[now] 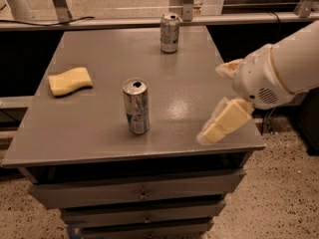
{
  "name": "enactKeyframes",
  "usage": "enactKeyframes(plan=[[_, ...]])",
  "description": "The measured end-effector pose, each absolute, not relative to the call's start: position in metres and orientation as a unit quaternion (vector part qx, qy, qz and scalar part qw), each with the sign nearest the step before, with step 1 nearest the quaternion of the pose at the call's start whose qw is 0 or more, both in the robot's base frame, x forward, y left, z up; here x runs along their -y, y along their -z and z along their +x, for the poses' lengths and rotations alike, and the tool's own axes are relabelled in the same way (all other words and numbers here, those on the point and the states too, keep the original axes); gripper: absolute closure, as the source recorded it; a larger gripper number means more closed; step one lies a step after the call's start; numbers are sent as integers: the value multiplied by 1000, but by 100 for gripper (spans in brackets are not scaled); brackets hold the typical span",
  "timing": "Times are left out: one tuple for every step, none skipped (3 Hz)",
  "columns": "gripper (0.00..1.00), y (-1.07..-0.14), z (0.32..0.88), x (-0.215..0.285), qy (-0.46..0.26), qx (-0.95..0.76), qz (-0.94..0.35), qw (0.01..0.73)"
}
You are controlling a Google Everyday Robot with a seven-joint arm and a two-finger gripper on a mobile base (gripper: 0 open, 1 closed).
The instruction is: Knock redbull can over
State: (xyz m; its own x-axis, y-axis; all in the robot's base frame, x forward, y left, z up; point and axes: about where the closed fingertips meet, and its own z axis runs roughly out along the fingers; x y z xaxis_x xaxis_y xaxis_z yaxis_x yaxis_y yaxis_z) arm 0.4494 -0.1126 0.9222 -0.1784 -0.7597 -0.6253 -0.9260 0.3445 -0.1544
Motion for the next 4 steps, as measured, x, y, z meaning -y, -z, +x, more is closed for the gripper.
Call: enactKeyframes(plan=[[0,-904,459,70,-209,-740,-520,373],[0,-894,469,26,-285,-709,-484,426],[0,-890,476,-14,-356,-668,-446,478],[0,-899,482,-49,-410,-621,-417,522]])
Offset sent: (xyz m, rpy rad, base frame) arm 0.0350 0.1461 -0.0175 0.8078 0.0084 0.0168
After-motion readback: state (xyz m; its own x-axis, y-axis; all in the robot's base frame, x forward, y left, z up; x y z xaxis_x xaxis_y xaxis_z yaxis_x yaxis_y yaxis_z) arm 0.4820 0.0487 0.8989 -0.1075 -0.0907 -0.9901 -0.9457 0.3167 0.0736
